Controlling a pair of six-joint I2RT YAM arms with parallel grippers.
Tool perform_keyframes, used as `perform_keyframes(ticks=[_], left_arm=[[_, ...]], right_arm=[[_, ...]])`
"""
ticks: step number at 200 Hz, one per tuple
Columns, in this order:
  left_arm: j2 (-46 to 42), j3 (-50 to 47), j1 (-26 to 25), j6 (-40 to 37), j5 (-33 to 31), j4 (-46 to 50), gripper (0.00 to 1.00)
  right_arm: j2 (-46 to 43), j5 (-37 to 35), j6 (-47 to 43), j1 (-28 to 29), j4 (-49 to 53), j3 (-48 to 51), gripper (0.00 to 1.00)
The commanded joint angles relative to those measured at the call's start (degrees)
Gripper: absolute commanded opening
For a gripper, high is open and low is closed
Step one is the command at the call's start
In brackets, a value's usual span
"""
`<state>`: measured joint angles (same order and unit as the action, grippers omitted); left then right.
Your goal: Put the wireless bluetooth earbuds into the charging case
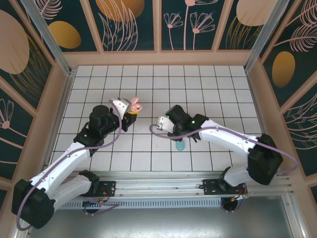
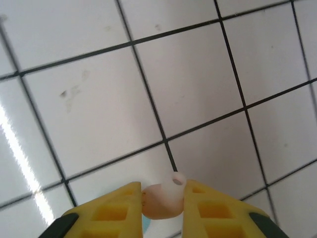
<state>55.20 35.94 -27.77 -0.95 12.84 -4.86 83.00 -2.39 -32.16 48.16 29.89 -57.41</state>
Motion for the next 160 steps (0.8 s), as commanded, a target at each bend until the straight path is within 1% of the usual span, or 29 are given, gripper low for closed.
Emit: perform_keyframes(ticks=[1,39,60,100,124,136,148,160], left_arm=[[-1.84,-2.13,-0.2,2.21,-5.08,-1.44,0.0],[-2.64,-4.22,-0.18,3.24,-4.85,-4.0,0.0],[-2.73,-4.91,-0.1,3.3,-4.76,-4.25,0.0],[-2.64,-5.16,-0.16,1.8,-5.47,-4.15,0.0],[-2.72,-4.82,-0.16,0.97,-5.94,-3.93,0.0],[-2.97,-4.72,-0.1,0.88,-6.14,-3.92,0.0],[-3.23,-4.7,-0.18,0.95,-6.17,-4.01,0.0],[-3.34,-4.63,-0.17,1.12,-6.07,-4.17,0.0]], right_arm=[[6.64,8.93,3.76,-2.83,-7.03,-3.71,0.23],[21.85,11.59,4.02,-7.42,-2.52,-12.27,0.27],[25.75,12.01,5.48,-8.43,-0.68,-15.01,0.3],[29.29,10.92,11.14,-8.7,3.86,-19.79,0.39],[28.8,9.33,18.52,-9.48,6.78,-23.33,0.46],[26.91,8.4,24.03,-9.83,8.01,-25.46,0.5],[24.19,8.45,30.61,-10.11,7.85,-26.3,0.51],[21.22,9.28,39.38,-10.19,6.94,-25.74,0.51]])
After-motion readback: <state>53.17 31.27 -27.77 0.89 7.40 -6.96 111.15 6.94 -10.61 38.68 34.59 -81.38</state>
